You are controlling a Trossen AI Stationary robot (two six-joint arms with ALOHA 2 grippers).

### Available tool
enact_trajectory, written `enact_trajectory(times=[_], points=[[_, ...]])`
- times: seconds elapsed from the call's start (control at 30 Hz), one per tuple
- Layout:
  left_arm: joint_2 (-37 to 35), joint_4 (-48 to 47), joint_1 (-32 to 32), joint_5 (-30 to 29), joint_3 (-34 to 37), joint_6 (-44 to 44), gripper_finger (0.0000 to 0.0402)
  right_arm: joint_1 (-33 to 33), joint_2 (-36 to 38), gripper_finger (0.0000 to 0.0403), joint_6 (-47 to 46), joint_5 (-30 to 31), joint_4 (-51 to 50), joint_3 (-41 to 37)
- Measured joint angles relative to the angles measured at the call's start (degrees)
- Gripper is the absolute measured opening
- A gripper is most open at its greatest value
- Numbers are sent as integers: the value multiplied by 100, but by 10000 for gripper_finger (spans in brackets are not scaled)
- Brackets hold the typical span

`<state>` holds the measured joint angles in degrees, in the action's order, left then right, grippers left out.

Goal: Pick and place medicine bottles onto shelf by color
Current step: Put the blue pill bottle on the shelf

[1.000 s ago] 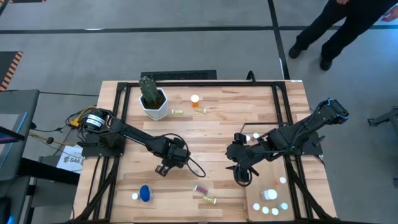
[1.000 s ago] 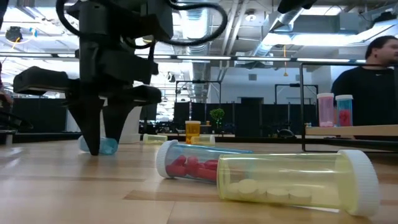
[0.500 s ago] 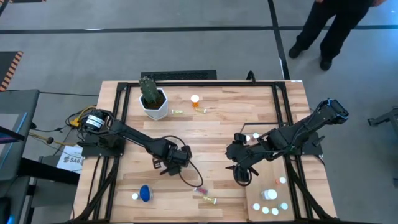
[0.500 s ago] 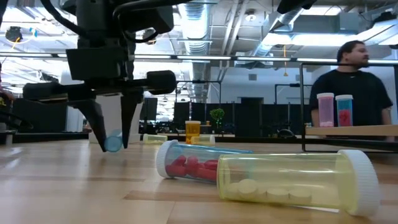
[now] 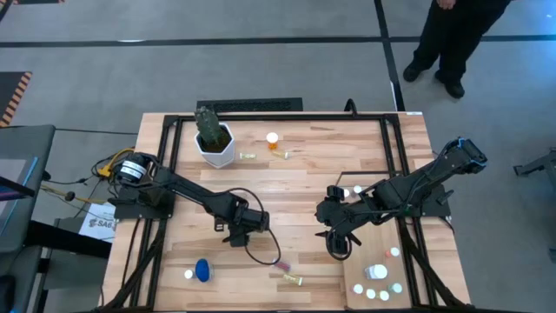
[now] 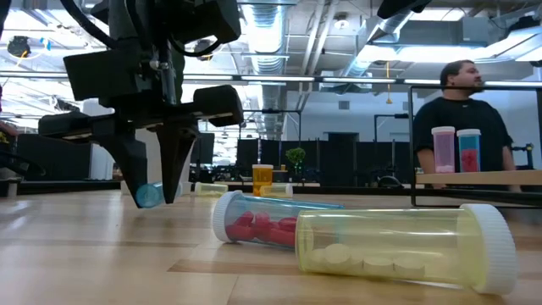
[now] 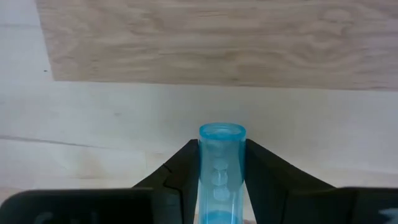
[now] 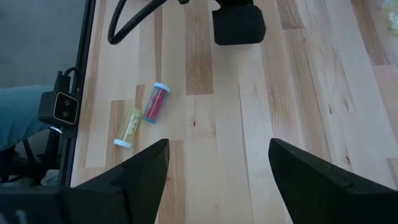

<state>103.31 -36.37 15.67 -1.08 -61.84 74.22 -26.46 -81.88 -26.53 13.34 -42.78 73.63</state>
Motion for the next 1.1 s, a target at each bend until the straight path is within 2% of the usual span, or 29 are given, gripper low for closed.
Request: enact_trajectory(times=[0.27,0.57,0.67,0.83,0.93,1.1], points=[[0,33,-55,83,0,-693,99,0,1,297,0,0,0,0],[0,32,-55,262,0,-722,101,0,-1,297,1,2,0,0],[0,26,-55,283,0,-791,120,0,1,297,1,2,0,0],[0,44,-64,220,0,-1182,176,0,1,297,1,2,-2,0],[-69,242,-63,-31,0,-1757,201,0,-1,297,1,2,-1,0],[-499,748,24,-927,0,-3505,222,0,-1,297,-1,2,0,0]])
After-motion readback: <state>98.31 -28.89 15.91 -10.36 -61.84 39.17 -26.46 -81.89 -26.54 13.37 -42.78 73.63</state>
